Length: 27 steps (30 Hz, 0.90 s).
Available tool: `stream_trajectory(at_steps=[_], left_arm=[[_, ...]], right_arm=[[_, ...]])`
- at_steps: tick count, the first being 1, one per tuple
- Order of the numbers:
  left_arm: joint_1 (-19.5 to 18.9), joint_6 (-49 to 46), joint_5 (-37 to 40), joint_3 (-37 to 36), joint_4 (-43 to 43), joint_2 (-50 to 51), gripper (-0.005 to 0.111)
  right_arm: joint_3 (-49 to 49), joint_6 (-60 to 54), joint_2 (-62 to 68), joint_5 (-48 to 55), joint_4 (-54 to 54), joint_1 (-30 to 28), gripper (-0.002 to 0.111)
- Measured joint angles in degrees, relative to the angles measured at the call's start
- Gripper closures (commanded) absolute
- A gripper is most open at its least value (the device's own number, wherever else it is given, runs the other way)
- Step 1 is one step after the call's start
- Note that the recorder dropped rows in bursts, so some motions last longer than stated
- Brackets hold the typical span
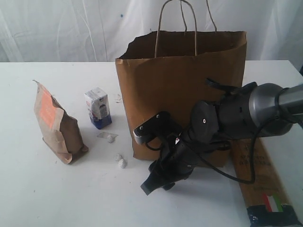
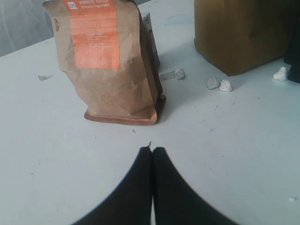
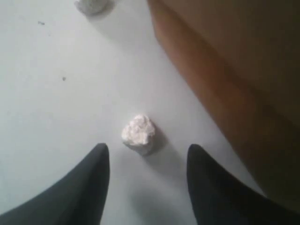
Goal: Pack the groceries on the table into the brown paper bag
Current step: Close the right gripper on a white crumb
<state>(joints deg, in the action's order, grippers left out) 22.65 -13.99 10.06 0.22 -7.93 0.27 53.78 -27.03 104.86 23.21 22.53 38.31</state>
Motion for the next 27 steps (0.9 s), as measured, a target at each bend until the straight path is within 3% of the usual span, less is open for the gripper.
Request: stream_trajectory(at_steps=[14,24,27], left_arm=[[0.0,0.0,0.0,0.0,0.0,0.0,0.107],[0.0,0.0,0.0,0.0,0.0,0.0,0.107],[0.0,0.0,0.0,0.0,0.0,0.0,0.107]], right_arm=[[0.5,0.0,2.2,-4.0,1.1,2.8,0.061],[1.6,0.0,3.3,-3.8,1.1,2.8,0.095],[1.8,0.0,3.3,-2.9,1.1,2.8,0.099]])
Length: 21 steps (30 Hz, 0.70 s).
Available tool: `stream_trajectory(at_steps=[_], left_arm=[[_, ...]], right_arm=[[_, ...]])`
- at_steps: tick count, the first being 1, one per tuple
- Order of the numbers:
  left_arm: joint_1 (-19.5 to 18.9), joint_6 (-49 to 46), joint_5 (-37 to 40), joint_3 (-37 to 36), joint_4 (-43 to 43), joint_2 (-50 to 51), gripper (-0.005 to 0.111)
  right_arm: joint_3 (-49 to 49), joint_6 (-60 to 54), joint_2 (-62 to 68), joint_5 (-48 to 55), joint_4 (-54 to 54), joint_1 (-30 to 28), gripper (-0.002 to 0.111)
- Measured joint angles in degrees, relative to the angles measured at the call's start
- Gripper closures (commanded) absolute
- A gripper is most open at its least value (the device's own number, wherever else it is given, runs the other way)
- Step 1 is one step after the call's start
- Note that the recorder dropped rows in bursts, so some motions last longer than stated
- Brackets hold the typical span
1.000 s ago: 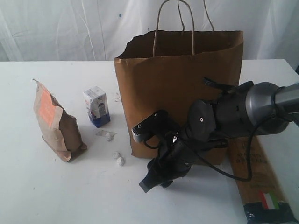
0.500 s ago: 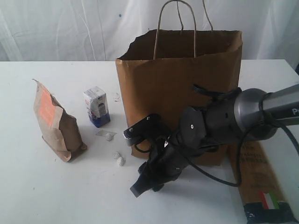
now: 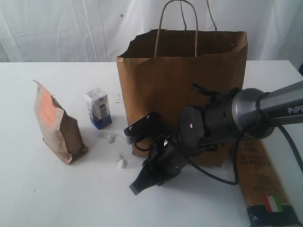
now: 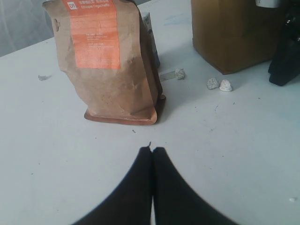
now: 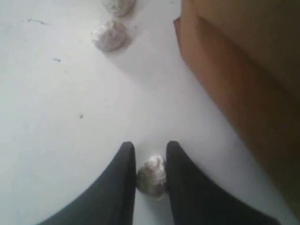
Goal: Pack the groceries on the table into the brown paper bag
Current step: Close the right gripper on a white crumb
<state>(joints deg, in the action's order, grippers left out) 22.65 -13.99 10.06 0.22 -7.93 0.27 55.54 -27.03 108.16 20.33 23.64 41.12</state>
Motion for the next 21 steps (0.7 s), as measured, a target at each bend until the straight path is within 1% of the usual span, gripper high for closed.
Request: stream_trajectory(at_steps=[4,11,14,21], left_arm=[[0.0,0.0,0.0,0.0,0.0,0.0,0.107],[0.0,0.0,0.0,0.0,0.0,0.0,0.107],[0.0,0.0,0.0,0.0,0.0,0.0,0.107],[0.0,0.0,0.0,0.0,0.0,0.0,0.107]], right_arm=[[0.0,0.0,-0.5,2.0,0.0,0.0,0.1],[-0.7,1.4,-4.3,12.9,0.0,0.5,0.1],[-1.0,2.5,-8.3,15.5,-0.2,1.5,0.1],[-4.3,7.7,-21.8,16.1,-1.1,3.4,0.101]])
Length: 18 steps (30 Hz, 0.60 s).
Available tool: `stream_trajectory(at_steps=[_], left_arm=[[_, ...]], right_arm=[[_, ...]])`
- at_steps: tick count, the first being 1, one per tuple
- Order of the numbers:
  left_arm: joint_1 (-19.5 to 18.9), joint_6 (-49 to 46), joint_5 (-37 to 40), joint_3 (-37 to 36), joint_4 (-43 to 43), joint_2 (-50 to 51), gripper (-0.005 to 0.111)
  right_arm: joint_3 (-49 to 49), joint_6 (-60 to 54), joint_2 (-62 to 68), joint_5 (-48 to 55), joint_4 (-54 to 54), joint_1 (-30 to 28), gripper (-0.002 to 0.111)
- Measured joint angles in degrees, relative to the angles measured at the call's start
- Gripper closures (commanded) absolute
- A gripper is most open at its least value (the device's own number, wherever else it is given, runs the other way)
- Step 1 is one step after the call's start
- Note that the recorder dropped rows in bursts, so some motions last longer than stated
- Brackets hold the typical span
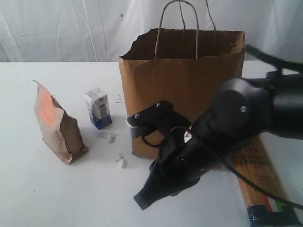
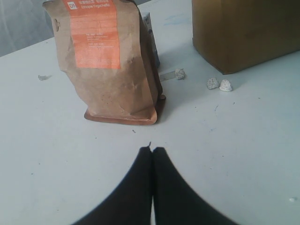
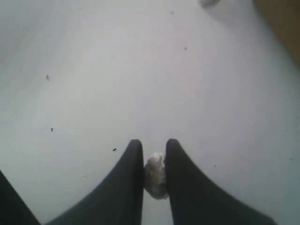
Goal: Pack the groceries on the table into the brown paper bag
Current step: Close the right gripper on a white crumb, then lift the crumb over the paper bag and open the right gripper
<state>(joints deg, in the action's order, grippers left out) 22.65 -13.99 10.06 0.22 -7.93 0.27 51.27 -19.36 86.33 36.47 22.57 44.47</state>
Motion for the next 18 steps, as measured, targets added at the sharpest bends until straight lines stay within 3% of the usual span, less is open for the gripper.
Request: stream_trajectory(at_steps=[5,13,18], left_arm=[[0.0,0.0,0.0,0.0,0.0,0.0,0.107],[0.0,0.0,0.0,0.0,0.0,0.0,0.107],[0.0,0.0,0.0,0.0,0.0,0.0,0.107]], right_arm=[[-0.6,10.8,-11.7,0.0,-12.2,0.1,0.108],[-0.2,45.5,-27.2,0.1,-52.1,0.1,0.108],[3.7,53.2,-28.2,2.1,-63.7,-0.3,0.108]])
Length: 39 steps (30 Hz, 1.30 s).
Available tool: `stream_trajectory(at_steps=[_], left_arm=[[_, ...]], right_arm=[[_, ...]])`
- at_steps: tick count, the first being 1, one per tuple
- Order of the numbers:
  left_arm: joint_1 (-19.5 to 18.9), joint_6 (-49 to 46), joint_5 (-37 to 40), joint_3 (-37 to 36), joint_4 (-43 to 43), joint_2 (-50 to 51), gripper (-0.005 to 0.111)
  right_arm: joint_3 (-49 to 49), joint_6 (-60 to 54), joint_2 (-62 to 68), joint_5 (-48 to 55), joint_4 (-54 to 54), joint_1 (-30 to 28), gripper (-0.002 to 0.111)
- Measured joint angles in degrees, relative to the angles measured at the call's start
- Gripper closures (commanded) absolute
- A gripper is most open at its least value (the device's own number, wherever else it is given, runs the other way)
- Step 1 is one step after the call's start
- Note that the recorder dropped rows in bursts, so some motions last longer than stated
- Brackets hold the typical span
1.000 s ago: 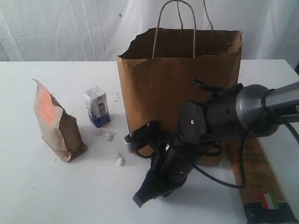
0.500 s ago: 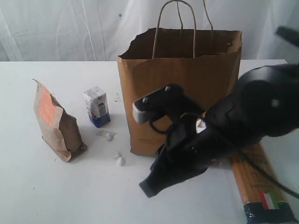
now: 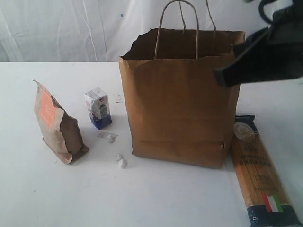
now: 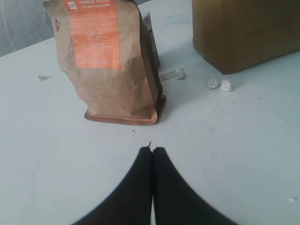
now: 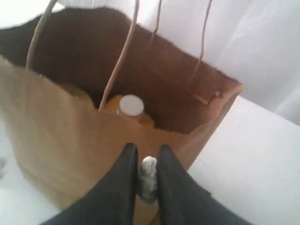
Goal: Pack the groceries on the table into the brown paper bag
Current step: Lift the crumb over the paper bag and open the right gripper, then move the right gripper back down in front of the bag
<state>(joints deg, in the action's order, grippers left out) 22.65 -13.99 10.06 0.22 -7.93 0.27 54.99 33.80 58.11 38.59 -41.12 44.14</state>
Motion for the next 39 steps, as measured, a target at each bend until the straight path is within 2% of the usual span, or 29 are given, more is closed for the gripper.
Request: stream_trajectory(at_steps=[3,8,16,21,23,30,33,35,39], left_arm=[[0.0,0.0,0.0,0.0,0.0,0.0,0.107],[0.0,0.0,0.0,0.0,0.0,0.0,0.107],[0.0,0.0,0.0,0.0,0.0,0.0,0.107],[0.0,0.0,0.0,0.0,0.0,0.0,0.107],[0.0,0.0,0.0,0.0,0.0,0.0,0.107],[0.0,0.0,0.0,0.0,0.0,0.0,0.107],[0.0,0.0,0.0,0.0,0.0,0.0,0.107],[0.0,0.0,0.0,0.0,0.0,0.0,0.107],[0.0,0.0,0.0,0.0,0.0,0.0,0.107]], right_arm=[[3.8,0.7,2.4,-0.7,-1.2,-2.0,0.108],[10.1,0.1,8.9,-3.1,0.8,-8.4,0.108],[20.7,-20.2,19.8,-3.4,24.5,-16.9,0.108],[25.1,-26.1,25.3,0.3,33.6,-20.5,0.108],[26.0,-26.7,27.2,2.5,35.0,-21.2,0.103],[26.6,-29.4,28.8,4.7,36.2,-21.6,0.066],[26.5,-29.9,28.6,4.7,36.3,-21.6,0.057],[26.5,-30.0,27.8,4.6,36.3,-21.6,0.053],[26.5,-30.1,24.9,4.1,36.4,-21.6,0.052]])
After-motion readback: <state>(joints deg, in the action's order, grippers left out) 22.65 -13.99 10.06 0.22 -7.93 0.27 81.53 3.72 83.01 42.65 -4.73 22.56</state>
